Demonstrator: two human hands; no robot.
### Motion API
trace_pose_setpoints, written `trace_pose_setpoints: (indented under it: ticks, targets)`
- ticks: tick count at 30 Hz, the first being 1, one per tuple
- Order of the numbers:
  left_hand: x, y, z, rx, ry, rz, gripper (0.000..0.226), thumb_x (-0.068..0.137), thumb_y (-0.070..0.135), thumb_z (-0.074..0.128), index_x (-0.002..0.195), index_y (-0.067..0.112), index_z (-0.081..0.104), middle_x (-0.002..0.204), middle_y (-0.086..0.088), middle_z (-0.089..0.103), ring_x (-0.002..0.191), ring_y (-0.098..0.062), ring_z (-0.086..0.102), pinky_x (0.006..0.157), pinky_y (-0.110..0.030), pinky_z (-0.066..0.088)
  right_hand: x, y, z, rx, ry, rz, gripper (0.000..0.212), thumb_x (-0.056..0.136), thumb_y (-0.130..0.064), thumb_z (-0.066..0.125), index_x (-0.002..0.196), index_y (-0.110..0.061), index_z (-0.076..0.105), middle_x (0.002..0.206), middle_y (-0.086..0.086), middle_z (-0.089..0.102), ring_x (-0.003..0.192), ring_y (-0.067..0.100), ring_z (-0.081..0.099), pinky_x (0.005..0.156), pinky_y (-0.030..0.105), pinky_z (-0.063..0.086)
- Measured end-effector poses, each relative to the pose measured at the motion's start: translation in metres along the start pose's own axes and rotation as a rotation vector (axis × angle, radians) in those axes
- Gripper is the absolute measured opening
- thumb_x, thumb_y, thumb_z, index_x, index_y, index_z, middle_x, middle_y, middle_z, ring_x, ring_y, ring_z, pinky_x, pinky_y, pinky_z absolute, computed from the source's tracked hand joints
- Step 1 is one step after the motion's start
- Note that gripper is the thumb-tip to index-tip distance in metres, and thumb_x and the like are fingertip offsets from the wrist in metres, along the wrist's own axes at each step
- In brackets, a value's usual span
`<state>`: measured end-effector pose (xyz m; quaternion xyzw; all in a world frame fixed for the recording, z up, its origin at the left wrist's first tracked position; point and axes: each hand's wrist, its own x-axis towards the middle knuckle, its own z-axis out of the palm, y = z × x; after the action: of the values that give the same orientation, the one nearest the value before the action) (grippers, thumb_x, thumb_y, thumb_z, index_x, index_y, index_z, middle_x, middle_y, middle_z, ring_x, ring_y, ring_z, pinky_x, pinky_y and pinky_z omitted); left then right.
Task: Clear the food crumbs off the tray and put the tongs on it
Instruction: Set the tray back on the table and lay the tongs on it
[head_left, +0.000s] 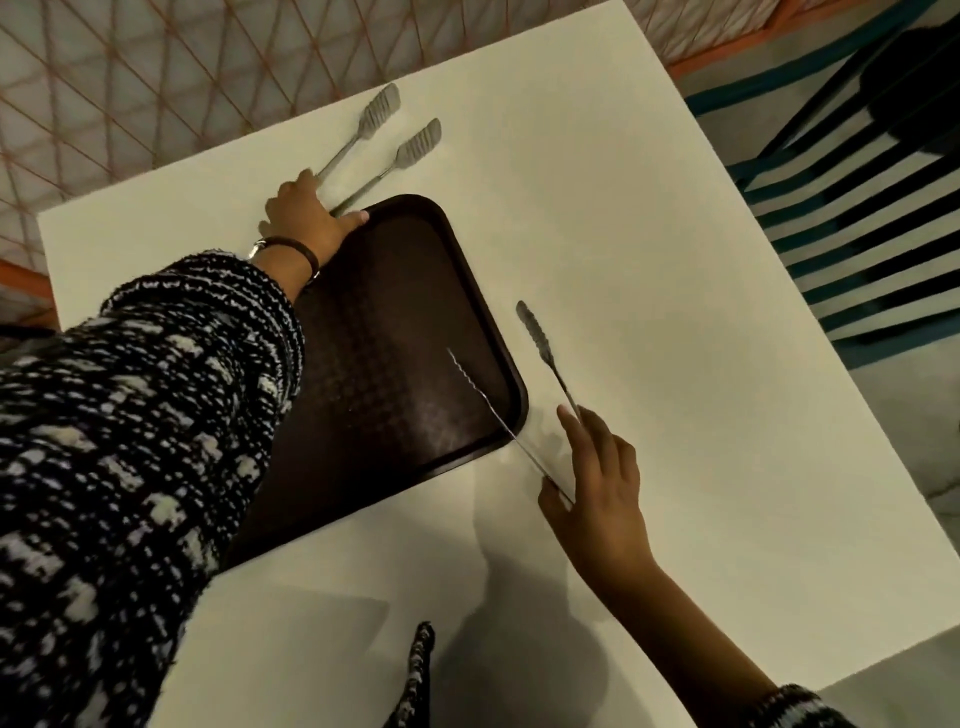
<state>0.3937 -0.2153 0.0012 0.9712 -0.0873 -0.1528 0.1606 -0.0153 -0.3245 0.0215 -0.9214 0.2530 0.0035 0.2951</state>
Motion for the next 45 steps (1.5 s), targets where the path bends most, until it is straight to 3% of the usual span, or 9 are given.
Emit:
trace_pose_setpoints:
  ticks: [8, 12, 21, 24, 27, 32, 36, 42, 45]
  targets:
    - [0.017, -0.021, -0.002, 0.022, -0.084, 0.081, 0.094, 0.055, 0.066, 0.073, 0.129, 0.018, 0.039, 0.133, -0.016, 0.045, 0.122, -0.039, 0.04, 0.103, -0.048, 0.035, -0.003, -0.003, -0.005, -0.004, -0.009, -0.009, 0.084, 0.076, -0.017, 0.072, 0.143, -0.028, 0.022, 0.147, 0.005, 0.034, 0.124, 0.024, 0.034, 0.101, 0.045, 0.04]
    - [0.015, -0.017, -0.009, -0.054, -0.131, 0.099, 0.086, 0.056, 0.053, 0.08, 0.129, 0.021, 0.046, 0.13, -0.012, 0.05, 0.122, -0.034, 0.044, 0.105, -0.043, 0.035, -0.002, -0.004, -0.01, 0.021, 0.003, -0.027, 0.085, 0.077, -0.015, 0.072, 0.143, -0.029, 0.02, 0.146, 0.005, 0.035, 0.124, 0.024, 0.035, 0.102, 0.045, 0.039]
    - [-0.001, -0.001, -0.038, -0.192, 0.007, 0.322, 0.043, 0.069, 0.047, 0.073, 0.103, 0.024, 0.064, 0.116, -0.006, 0.062, 0.108, -0.022, 0.055, 0.088, -0.029, 0.041, 0.002, -0.012, -0.004, 0.079, 0.045, -0.012, 0.081, 0.079, -0.017, 0.072, 0.143, -0.027, 0.024, 0.146, 0.003, 0.036, 0.126, 0.019, 0.034, 0.104, 0.037, 0.035]
    - [-0.017, -0.011, -0.065, -0.372, 0.155, 0.24, 0.036, 0.084, 0.049, 0.054, 0.106, 0.023, 0.066, 0.11, -0.003, 0.066, 0.101, -0.017, 0.057, 0.088, -0.027, 0.043, 0.013, -0.021, -0.005, 0.077, 0.044, -0.045, 0.08, 0.079, -0.016, 0.071, 0.144, -0.026, 0.025, 0.146, 0.002, 0.036, 0.127, 0.021, 0.034, 0.104, 0.033, 0.032]
    - [-0.052, -0.039, -0.082, -0.519, 0.25, 0.122, 0.044, 0.092, 0.047, 0.043, 0.116, 0.016, 0.063, 0.121, -0.005, 0.064, 0.112, -0.017, 0.056, 0.094, -0.024, 0.041, 0.031, -0.033, -0.005, 0.062, 0.016, -0.101, 0.078, 0.081, -0.017, 0.069, 0.145, -0.025, 0.025, 0.145, 0.002, 0.036, 0.125, 0.02, 0.035, 0.103, 0.03, 0.031]
    - [-0.151, -0.111, -0.07, -0.714, 0.334, -0.164, 0.038, 0.098, 0.034, 0.036, 0.119, 0.016, 0.062, 0.12, -0.016, 0.063, 0.115, -0.028, 0.055, 0.095, -0.027, 0.04, 0.06, -0.054, 0.003, 0.138, -0.074, -0.131, 0.074, 0.083, -0.018, 0.064, 0.145, -0.028, 0.025, 0.144, 0.003, 0.036, 0.125, 0.021, 0.033, 0.106, 0.039, 0.036]
    - [-0.231, -0.154, -0.052, -0.811, 0.366, -0.366, 0.036, 0.097, 0.035, 0.038, 0.115, 0.017, 0.064, 0.118, -0.009, 0.064, 0.109, -0.018, 0.057, 0.096, -0.027, 0.042, 0.071, -0.062, 0.014, 0.158, -0.116, -0.123, 0.074, 0.081, -0.013, 0.064, 0.144, -0.027, 0.027, 0.14, 0.004, 0.041, 0.122, 0.024, 0.036, 0.105, 0.046, 0.037]
    - [-0.311, -0.175, -0.03, -0.886, 0.37, -0.521, 0.035, 0.098, 0.028, 0.038, 0.117, 0.011, 0.063, 0.12, -0.012, 0.062, 0.105, -0.019, 0.055, 0.089, -0.025, 0.04, 0.065, -0.058, 0.021, 0.107, -0.114, -0.127, 0.073, 0.082, -0.014, 0.065, 0.144, -0.024, 0.029, 0.14, 0.007, 0.042, 0.124, 0.028, 0.037, 0.105, 0.046, 0.037]
    - [-0.327, -0.176, -0.025, -0.89, 0.373, -0.555, 0.036, 0.098, 0.028, 0.038, 0.119, 0.01, 0.061, 0.122, -0.019, 0.061, 0.11, -0.029, 0.056, 0.095, -0.035, 0.042, 0.056, -0.057, 0.024, 0.106, -0.129, -0.142, 0.073, 0.081, -0.013, 0.066, 0.143, -0.025, 0.029, 0.139, 0.007, 0.042, 0.125, 0.028, 0.037, 0.105, 0.046, 0.037]
